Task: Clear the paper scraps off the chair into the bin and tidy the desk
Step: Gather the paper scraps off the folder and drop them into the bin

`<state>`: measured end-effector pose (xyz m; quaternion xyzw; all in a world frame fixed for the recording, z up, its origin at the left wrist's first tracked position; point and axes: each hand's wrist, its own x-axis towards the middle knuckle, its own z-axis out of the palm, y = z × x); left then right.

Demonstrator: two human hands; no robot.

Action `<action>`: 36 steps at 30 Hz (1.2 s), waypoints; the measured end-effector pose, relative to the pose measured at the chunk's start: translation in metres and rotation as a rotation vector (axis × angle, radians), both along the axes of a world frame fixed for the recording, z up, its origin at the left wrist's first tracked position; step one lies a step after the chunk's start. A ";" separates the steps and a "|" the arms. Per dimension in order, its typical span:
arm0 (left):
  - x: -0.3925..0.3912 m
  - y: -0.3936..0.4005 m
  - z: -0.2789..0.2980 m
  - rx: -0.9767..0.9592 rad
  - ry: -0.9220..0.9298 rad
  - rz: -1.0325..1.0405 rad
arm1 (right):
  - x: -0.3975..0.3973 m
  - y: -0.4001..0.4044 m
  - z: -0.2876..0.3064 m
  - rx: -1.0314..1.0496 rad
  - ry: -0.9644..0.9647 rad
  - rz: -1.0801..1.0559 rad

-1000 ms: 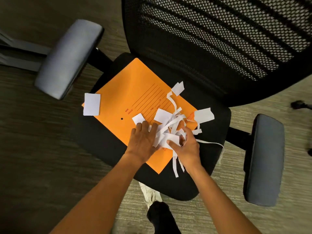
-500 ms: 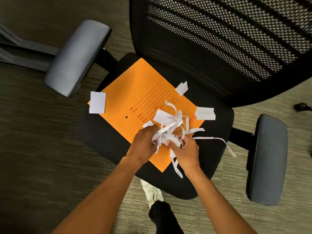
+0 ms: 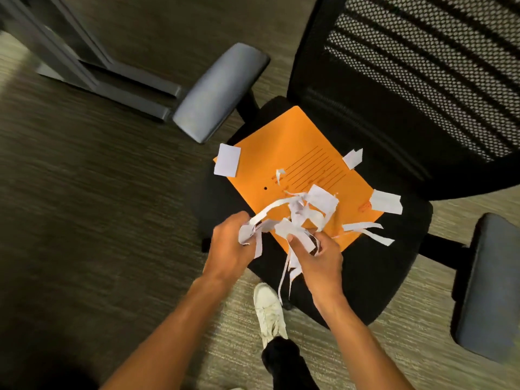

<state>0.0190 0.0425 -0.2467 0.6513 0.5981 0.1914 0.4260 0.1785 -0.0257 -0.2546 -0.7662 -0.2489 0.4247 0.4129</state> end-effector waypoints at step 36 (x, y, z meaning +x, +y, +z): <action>-0.442 -0.345 -0.005 -0.294 0.034 1.203 | -0.496 -0.171 0.010 -0.013 -0.140 1.226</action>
